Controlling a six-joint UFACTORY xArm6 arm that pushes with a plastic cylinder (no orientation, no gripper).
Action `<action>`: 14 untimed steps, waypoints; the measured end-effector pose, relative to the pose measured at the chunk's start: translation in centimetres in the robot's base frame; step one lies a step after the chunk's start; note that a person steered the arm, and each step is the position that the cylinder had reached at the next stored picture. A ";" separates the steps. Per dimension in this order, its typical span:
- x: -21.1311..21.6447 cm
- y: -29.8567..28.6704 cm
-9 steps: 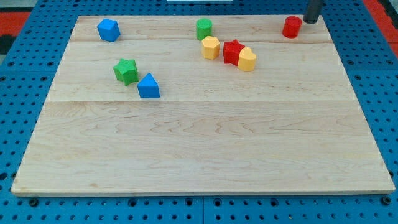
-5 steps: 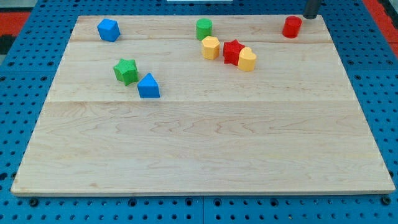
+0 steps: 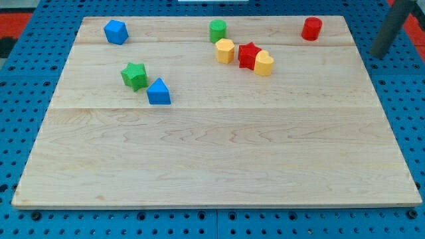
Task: Move the red star to the left of green star
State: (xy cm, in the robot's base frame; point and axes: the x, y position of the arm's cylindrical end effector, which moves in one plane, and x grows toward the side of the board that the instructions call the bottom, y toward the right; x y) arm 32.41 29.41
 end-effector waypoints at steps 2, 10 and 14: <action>0.7 -15.3; -4.2 -42.0; -3.3 -49.9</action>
State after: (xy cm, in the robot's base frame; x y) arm 29.12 -20.52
